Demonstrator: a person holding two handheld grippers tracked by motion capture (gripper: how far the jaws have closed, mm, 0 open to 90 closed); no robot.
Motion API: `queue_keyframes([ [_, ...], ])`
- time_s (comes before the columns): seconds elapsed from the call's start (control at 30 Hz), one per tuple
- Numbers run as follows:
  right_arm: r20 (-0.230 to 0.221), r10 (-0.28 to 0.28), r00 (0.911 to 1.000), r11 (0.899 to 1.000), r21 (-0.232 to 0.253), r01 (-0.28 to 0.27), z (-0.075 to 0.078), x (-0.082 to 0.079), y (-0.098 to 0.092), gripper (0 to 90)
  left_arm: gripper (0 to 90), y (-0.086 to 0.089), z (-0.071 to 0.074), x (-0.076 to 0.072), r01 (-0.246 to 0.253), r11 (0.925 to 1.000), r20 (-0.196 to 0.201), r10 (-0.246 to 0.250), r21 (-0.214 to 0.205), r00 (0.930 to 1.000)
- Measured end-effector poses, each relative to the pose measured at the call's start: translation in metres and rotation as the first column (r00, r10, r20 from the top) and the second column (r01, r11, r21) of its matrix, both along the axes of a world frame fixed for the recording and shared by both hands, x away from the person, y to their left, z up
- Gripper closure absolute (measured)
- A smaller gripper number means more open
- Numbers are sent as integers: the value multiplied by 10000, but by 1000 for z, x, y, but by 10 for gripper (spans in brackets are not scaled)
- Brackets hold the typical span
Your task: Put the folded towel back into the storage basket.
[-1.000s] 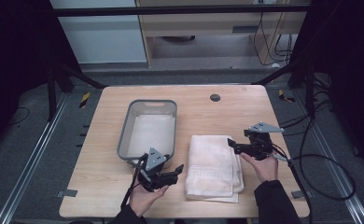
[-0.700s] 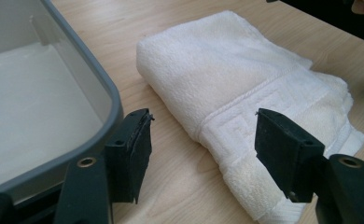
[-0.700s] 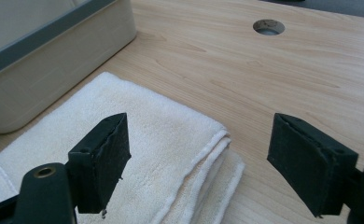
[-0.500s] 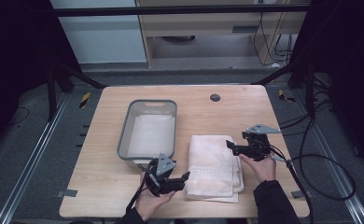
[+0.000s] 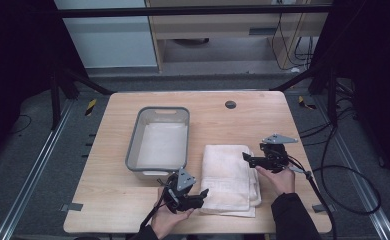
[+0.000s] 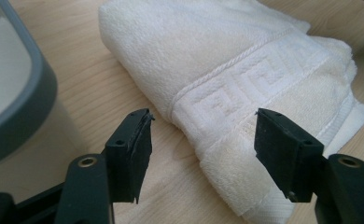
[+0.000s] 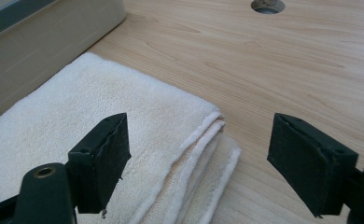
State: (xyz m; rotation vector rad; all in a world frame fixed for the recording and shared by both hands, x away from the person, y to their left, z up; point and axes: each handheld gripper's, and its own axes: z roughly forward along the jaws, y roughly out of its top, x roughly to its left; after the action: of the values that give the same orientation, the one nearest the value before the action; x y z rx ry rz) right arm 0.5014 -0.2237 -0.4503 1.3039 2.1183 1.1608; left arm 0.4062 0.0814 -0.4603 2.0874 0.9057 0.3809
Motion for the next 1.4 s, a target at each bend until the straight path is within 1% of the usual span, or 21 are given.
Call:
queue_keyframes([
  [0.17, -141, 15, 9999, 9999, -164, -18, -4, 2, 3, 209, 369, -4, -7, 2, 2, 9999, -118, -1, 129, 9999],
  [0.2, -212, 41, 9998, 9997, -249, -47, -7, 3, 4, 210, 370, -6, -9, 4, 1, 9999, -215, 2, 141, 9998],
  [0.37, -343, 102, 9994, 9988, -472, -118, -12, 5, 8, 211, 368, -8, -14, 6, -41, 9999, -321, 46, 160, 9995],
  [0.4, -443, 141, 9989, 9984, -546, -165, -15, 6, 9, 211, 368, -9, -16, 7, -84, 9997, -344, 91, 220, 9994],
  [0.43, -443, 141, 9989, 9984, -546, -165, -15, 6, 9, 211, 366, -9, -16, 7, -84, 9997, -344, 91, 220, 9994],
  [0.47, -574, 130, 9983, 9982, -585, -164, -17, 7, 11, 211, 363, -10, -18, 9, -97, 9997, -373, 105, 211, 9992],
  [0.53, -625, 138, 9980, 9980, -615, -176, -19, 8, 11, 211, 360, -10, -19, 9, -115, 9997, -396, 123, 214, 9991],
  [0.57, -731, 152, 9972, 9971, -735, -206, -21, 8, 13, 211, 355, -11, -20, 10, -151, 9996, -401, 160, 221, 9991],
  [0.73, -889, 124, 9960, 9970, -744, -191, -25, 9, 15, 213, 345, -12, -24, 12, -205, 9995, -464, 216, 255, 9987],
  [0.77, -962, 96, 9953, 9970, -756, -169, -27, 9, 16, 213, 340, -12, -26, 14, -216, 9994, -571, 230, 259, 9981],
  [0.83, -974, 93, 9952, 9968, -784, -169, -27, 10, 16, 212, 339, -12, -27, 14, -221, 9995, -601, 235, 240, 9979],
  [0.9, -1108, 19, 9938, 9987, -495, -74, -31, 10, 14, 212, 339, -13, -29, 15, -207, 9995, -664, 224, 250, 9975],
  [0.97, -1211, -68, 9926, 9995, -319, 29, -34, 11, 11, 209, 337, -13, -30, 15, -204, 9995, -704, 221, 249, 9973],
  [1.13, -1420, -116, 9898, 9997, -227, 85, -37, 11, 12, 217, 339, -14, -33, 17, -151, 9997, -819, 166, 183, 9965],
  [1.2, -1508, -211, 9883, 9995, -257, 174, -41, 11, 15, 220, 340, -14, -33, 18, -112, 9996, -929, 135, 254, 9956],
  [1.3, -1590, -231, 9870, 9996, -198, 203, -42, 12, 15, 221, 340, -14, -34, 20, -111, 9997, -1039, 135, 233, 9945],
  [1.33, -1720, -279, 9847, 9996, -94, 267, -43, 12, 15, 222, 340, -14, -34, 21, -113, 9997, -1132, 136, 212, 9935],
  [1.37, -1720, -279, 9847, 9996, -94, 267, -43, 12, 15, 222, 340, -14, -34, 21, -104, 9998, -1182, 127, 194, 9929],
  [1.4, -1837, -297, 9825, 9995, 15, 305, -45, 13, 14, 226, 342, -14, -34, 23, -109, 9999, -1348, 124, 121, 9908],
])
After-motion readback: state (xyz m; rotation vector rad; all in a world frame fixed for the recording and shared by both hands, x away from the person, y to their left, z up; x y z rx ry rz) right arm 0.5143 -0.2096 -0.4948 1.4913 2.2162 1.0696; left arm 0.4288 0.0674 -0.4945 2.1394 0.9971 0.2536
